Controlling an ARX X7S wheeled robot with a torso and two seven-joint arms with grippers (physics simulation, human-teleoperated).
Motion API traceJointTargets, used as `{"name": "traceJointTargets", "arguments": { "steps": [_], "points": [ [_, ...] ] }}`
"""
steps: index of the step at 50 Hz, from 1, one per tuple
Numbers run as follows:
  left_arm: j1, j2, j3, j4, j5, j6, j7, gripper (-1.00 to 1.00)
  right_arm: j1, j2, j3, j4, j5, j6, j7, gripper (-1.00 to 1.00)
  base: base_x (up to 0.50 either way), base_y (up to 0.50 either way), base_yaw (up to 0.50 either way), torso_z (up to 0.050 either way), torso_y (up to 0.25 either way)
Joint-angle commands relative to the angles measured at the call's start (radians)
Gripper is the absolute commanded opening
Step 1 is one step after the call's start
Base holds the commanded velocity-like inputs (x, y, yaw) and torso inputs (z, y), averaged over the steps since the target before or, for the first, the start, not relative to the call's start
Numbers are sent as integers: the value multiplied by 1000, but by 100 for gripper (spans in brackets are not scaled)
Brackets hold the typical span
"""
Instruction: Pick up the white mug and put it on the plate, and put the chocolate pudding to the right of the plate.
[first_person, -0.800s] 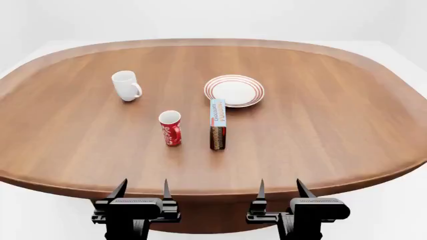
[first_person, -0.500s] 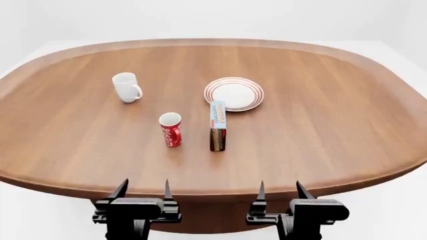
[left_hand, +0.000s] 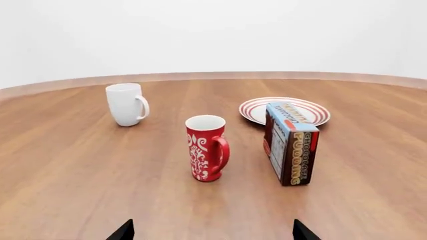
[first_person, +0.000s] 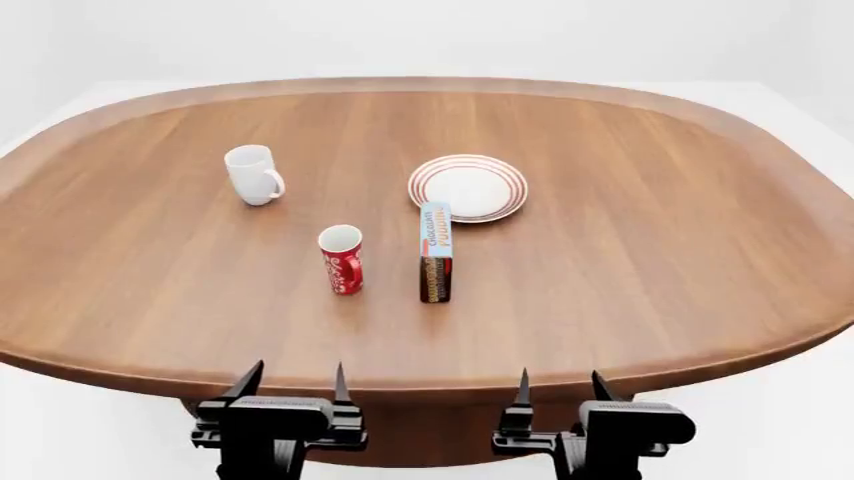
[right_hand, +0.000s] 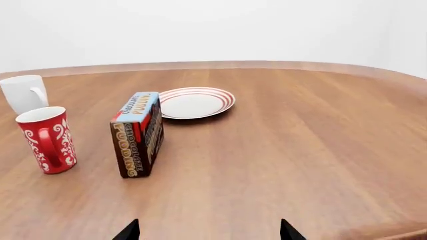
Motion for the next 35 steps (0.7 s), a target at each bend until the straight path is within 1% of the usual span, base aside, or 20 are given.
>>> {"name": "traceJointTargets", "arguments": {
  "steps": [1,4,7,16,20,26,29,32,35],
  "points": [
    [-4,2,-5,-17,-4,19,-4,100,-1,2,-2,-6,-1,-2,0,100,0,0,0,0,0],
    [-4,-4,-5,-1,-10,9,-12,100,-4,7,-5,-27,7,11,7,100,0,0,0,0,0],
    [0,-12,-12,59,-15,-5,-28,100,-6,15,5,-84,18,33,21,100,0,0,0,0,0],
    [-8,-61,-87,369,10,-53,-112,100,4,70,112,-382,48,64,98,100,0,0,0,0,0],
    [-18,-86,-139,511,31,-70,-150,100,20,97,173,-517,33,43,141,100,0,0,0,0,0],
    [-32,-112,-217,663,34,-80,-190,100,31,123,230,-638,-11,-17,183,100,0,0,0,0,0],
    [-36,-123,-242,699,45,-70,-204,100,35,129,243,-666,-12,-29,192,100,0,0,0,0,0],
    [-43,-125,-281,727,58,-53,-233,100,37,133,261,-688,-13,-75,199,100,0,0,0,0,0],
    [-48,-129,-336,768,72,-32,-268,100,44,137,290,-724,6,-107,209,100,0,0,0,0,0]
  ]
}}
